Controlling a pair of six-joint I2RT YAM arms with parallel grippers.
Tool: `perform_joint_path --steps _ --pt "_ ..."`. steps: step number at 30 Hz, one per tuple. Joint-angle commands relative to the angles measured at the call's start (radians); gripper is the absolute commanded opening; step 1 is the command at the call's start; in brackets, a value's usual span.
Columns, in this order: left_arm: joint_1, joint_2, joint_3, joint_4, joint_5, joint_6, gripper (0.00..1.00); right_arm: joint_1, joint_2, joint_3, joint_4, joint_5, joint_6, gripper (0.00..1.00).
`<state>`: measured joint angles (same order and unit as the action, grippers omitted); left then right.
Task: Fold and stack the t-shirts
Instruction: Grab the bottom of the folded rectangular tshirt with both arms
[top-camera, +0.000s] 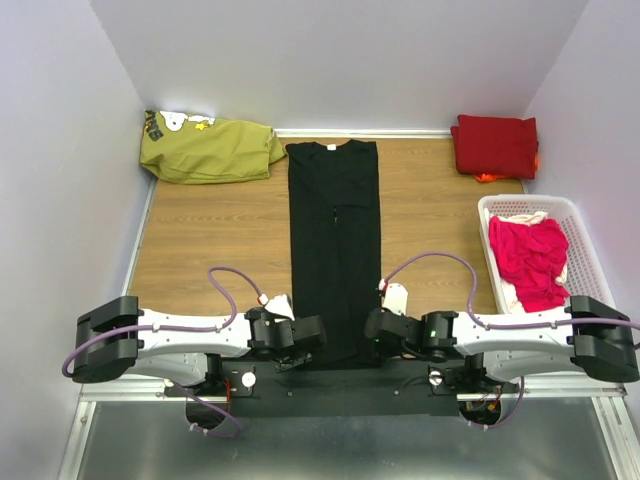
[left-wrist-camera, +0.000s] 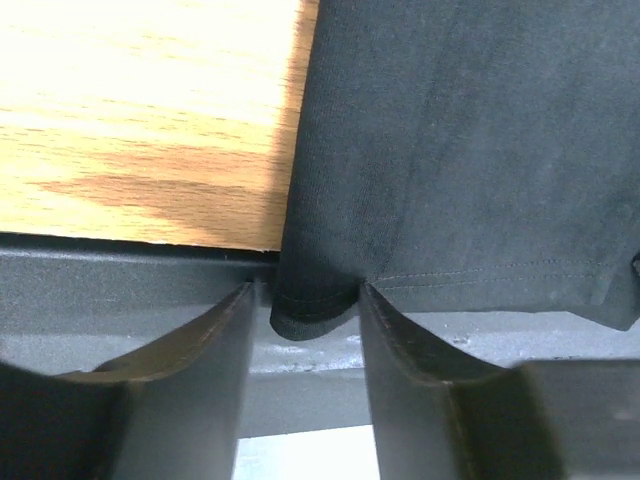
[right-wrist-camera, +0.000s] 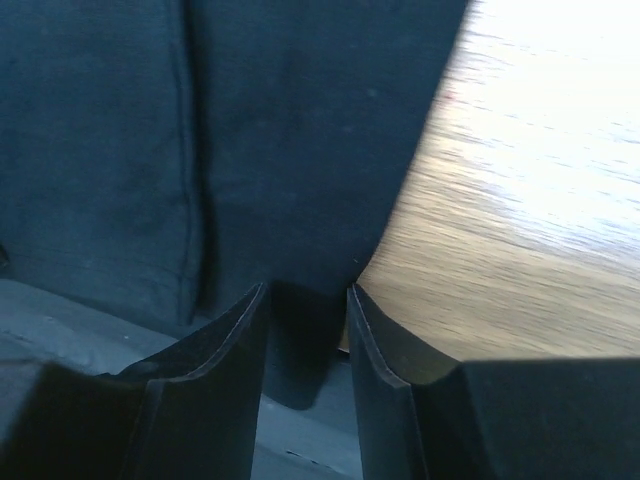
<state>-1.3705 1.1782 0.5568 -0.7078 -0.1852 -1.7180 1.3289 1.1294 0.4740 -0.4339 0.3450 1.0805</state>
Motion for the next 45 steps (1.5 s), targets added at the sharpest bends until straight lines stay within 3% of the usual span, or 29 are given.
perform_joint_path --steps 1,5,7,12,21,32,41,45 --pt "-0.007 0.001 -0.029 0.036 0.004 -0.017 0.43 0.029 0.053 -0.008 0.015 -0.043 0.015 0.42" --pt "-0.007 0.005 -0.037 0.053 0.01 -0.005 0.2 0.044 0.058 -0.011 0.015 -0.049 0.03 0.31" --pt "-0.007 0.003 -0.041 0.045 0.015 -0.011 0.01 0.046 0.059 -0.015 0.012 -0.051 0.041 0.26" --pt "-0.007 -0.015 -0.032 -0.043 0.004 -0.038 0.0 0.052 0.047 -0.018 -0.054 -0.029 0.079 0.01" --pt "-0.009 -0.003 0.025 -0.114 -0.031 -0.055 0.0 0.052 -0.048 -0.021 -0.19 0.041 0.124 0.01" --pt "-0.01 0.003 0.107 -0.142 -0.129 -0.067 0.0 0.052 -0.06 0.05 -0.209 0.107 0.087 0.01" --pt "0.047 0.009 0.185 -0.188 -0.327 -0.081 0.0 0.052 -0.02 0.21 -0.295 0.377 0.009 0.01" --pt "0.144 0.092 0.273 -0.209 -0.44 -0.002 0.0 0.049 0.021 0.278 -0.308 0.521 -0.036 0.01"
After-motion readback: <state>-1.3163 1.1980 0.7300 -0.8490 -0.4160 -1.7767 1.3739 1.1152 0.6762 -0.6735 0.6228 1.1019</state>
